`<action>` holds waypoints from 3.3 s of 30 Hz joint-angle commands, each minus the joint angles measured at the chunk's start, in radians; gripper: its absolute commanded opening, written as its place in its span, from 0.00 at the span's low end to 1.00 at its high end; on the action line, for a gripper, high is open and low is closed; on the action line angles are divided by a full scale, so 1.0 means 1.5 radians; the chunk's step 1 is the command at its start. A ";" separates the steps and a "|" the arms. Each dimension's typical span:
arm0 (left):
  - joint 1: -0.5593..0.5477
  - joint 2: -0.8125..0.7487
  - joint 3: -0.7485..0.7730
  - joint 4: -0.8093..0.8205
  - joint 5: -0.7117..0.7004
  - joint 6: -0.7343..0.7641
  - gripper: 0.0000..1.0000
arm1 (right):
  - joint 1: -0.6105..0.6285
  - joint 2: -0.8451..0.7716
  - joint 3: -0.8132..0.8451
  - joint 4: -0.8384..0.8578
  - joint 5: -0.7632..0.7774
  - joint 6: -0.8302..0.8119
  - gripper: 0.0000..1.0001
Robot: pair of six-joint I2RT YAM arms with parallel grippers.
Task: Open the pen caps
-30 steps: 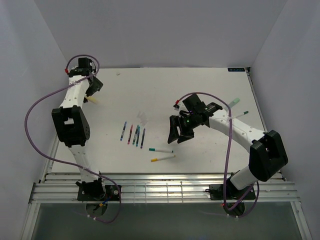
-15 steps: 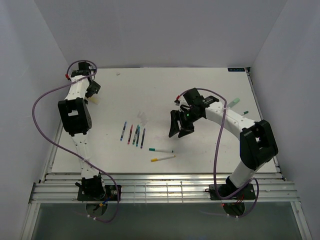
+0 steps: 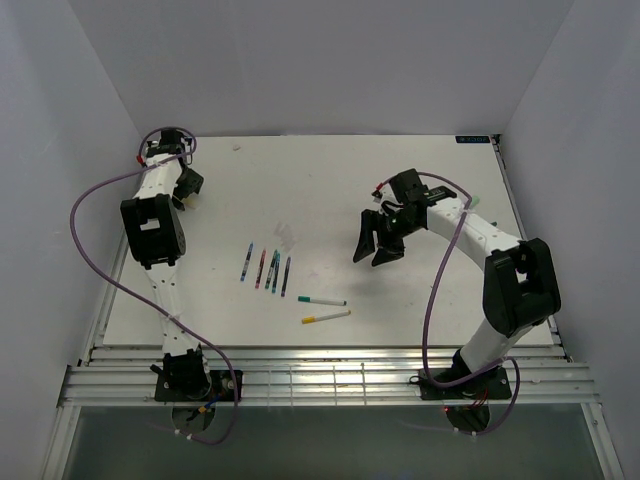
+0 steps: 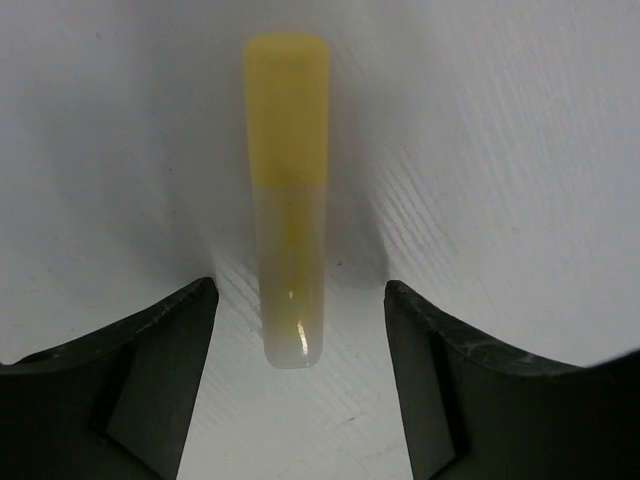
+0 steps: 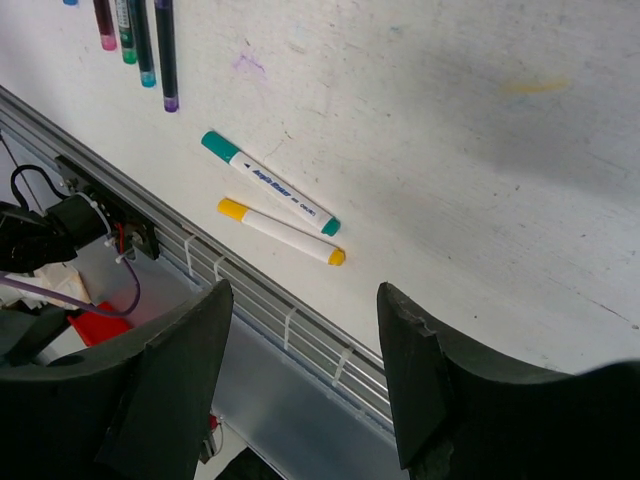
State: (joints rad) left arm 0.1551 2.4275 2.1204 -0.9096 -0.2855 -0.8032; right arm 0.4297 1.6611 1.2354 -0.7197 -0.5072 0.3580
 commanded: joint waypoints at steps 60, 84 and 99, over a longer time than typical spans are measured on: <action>-0.474 -0.844 -0.726 0.195 0.509 0.132 0.00 | 0.057 -0.096 0.061 0.173 -0.132 0.248 0.64; -0.483 -0.788 -0.696 0.199 0.533 0.170 0.00 | 0.143 0.031 0.125 0.205 -0.039 0.309 0.41; -0.484 -0.777 -0.727 0.199 0.546 0.180 0.00 | 0.134 0.042 0.185 0.184 0.107 0.350 0.08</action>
State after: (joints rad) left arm -0.5587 1.2739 1.0470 -0.6018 0.4747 -0.5499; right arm 0.6540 1.7149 1.4418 -0.4767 -0.5011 0.8570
